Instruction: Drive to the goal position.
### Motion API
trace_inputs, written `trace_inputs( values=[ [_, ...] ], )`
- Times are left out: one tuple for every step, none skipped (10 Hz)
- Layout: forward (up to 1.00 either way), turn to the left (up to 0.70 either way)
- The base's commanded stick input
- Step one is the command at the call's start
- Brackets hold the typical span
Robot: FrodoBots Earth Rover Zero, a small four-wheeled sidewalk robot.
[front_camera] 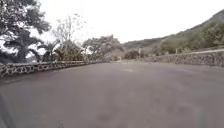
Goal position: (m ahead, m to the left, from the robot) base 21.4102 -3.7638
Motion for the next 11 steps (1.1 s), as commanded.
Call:
trace_inputs(
  values=[
    [0.70,0.00],
    [0.70,0.00],
    [0.70,0.00],
    [0.70,0.00],
    [0.70,0.00],
    [0.70,0.00],
    [0.70,0.00],
    [0.70,0.00],
    [0.70,0.00],
    [0.70,0.00],
    [0.70,0.00]
  ],
)
